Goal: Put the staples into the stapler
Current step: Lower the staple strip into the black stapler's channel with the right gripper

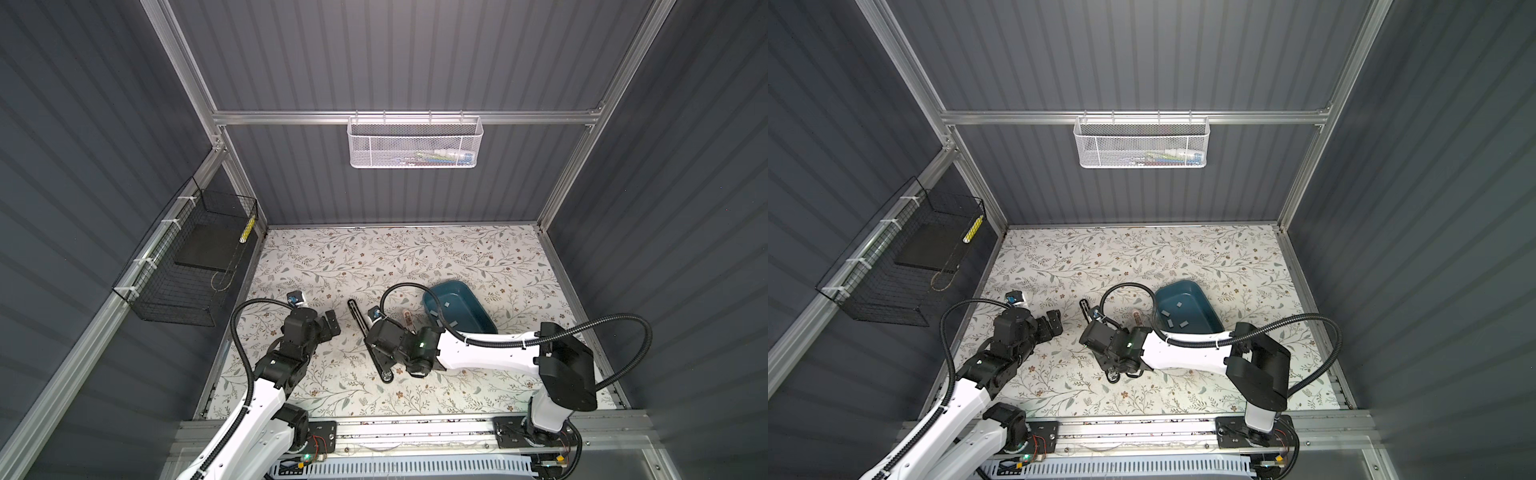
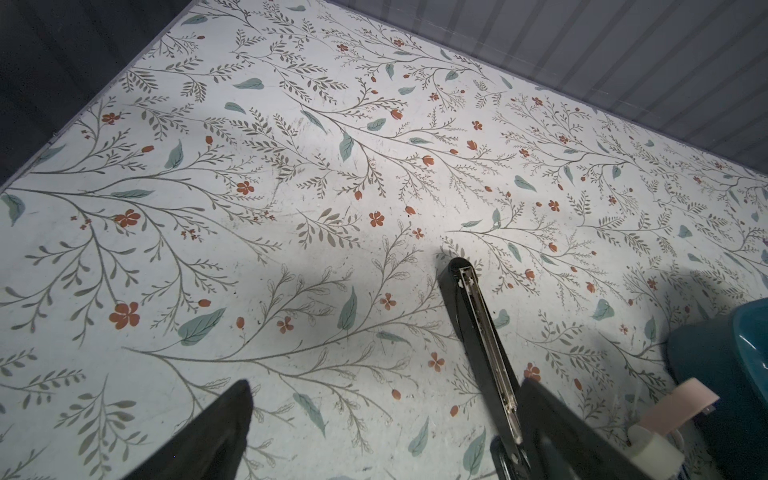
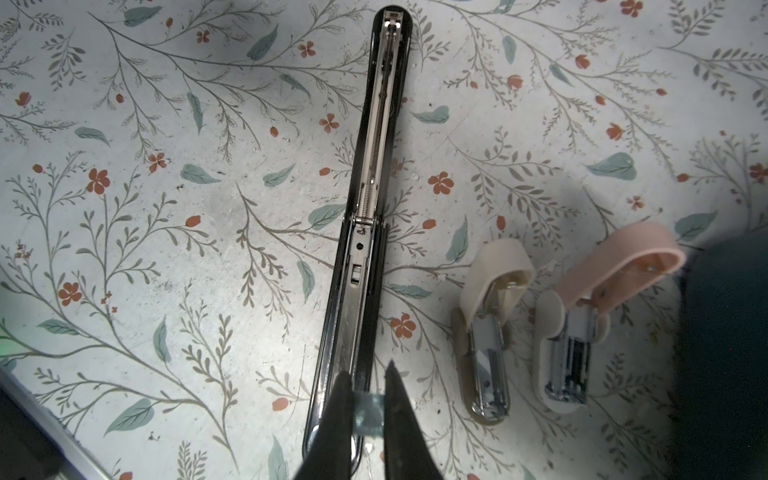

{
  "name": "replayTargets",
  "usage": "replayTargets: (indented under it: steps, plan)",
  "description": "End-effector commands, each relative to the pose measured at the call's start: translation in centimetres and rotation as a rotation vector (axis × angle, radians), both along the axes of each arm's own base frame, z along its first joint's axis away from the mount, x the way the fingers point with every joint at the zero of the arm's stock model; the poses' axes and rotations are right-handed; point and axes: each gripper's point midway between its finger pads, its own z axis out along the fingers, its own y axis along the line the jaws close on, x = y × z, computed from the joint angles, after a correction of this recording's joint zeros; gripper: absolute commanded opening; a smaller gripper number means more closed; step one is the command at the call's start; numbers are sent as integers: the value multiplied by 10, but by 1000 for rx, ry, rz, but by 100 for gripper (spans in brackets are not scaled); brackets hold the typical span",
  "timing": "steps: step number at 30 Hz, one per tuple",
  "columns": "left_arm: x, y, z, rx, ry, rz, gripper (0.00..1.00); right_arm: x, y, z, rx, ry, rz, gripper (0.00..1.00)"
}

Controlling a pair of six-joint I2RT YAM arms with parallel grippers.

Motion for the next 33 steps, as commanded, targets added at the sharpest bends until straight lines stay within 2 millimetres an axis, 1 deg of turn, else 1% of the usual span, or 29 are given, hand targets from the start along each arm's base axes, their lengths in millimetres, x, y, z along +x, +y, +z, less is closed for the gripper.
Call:
replayTargets:
  steps: [1,5,8,10,15,26,33]
  plan:
    - [-4,2,-5,-4,13,9,99,-1,2,-2,-23,-9,-32,7]
    - [-4,2,-6,-5,14,9,100,-7,4,-11,-31,10,-36,7]
    - [-4,2,-4,-8,10,7,99,-9,5,-13,-33,7,-43,7]
    - [-5,3,-5,-6,9,8,99,-11,0,-19,-64,17,-47,7]
    - [-6,3,-4,-10,3,11,100,-14,3,-26,-68,36,-45,7]
    - [-6,3,-4,-9,3,10,99,-18,8,-27,-65,40,-39,7]
    - [-6,3,-3,-12,0,10,99,-20,8,-34,-78,47,-46,7]
